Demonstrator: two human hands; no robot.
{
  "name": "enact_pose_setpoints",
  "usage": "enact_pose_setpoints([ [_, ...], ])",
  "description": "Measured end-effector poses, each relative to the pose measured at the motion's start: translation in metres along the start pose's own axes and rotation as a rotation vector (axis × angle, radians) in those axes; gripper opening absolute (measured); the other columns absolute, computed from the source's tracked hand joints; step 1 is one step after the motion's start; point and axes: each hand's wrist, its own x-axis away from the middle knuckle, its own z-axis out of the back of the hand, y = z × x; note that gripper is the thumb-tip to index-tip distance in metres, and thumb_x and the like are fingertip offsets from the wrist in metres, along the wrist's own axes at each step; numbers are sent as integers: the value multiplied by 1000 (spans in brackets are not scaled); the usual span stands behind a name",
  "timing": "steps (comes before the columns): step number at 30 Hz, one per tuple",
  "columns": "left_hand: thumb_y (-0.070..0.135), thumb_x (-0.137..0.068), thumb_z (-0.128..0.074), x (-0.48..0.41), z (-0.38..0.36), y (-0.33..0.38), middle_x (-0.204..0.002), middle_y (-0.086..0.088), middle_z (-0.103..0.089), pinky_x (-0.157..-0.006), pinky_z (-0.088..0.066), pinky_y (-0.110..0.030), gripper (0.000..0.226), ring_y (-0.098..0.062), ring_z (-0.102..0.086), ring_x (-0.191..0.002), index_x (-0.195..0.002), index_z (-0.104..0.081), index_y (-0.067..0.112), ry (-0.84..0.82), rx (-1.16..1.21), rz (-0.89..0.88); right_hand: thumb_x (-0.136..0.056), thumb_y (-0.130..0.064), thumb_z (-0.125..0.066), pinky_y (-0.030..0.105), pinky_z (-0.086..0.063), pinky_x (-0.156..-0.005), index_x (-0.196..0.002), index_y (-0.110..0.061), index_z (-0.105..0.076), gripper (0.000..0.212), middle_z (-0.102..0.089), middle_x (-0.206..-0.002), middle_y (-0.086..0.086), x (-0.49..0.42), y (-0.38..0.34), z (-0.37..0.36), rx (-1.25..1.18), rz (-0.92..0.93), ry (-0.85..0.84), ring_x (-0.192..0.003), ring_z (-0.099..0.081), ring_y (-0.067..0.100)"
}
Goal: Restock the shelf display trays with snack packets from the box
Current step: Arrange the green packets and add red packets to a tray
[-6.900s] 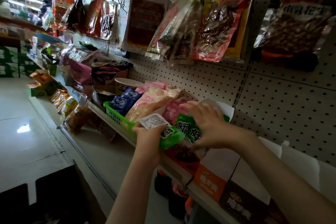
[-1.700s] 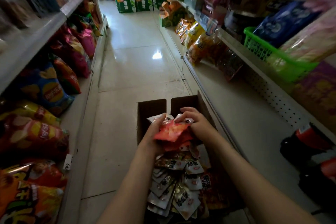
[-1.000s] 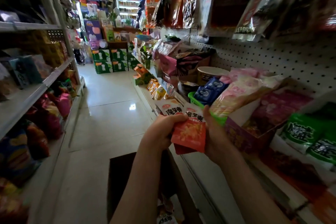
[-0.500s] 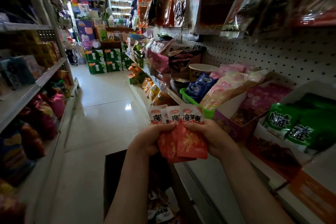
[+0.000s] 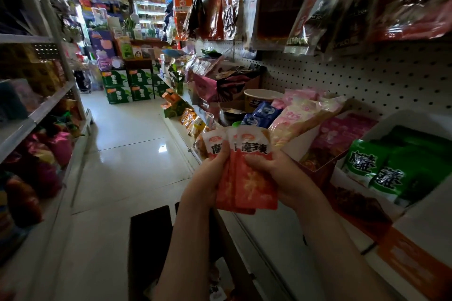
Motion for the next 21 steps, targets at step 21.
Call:
enact_pose_setpoints([
  [21, 44, -92, -54, 22, -94, 11, -92, 6, -62, -77, -53, -30, 33, -13, -63, -88, -107, -51, 15, -9, -643, -543, -95, -3, -50, 29, -57, -67, -137, -23, -39, 48, -66, -112, 10, 32, -36, 20, -39, 322, 166, -89, -71, 19],
])
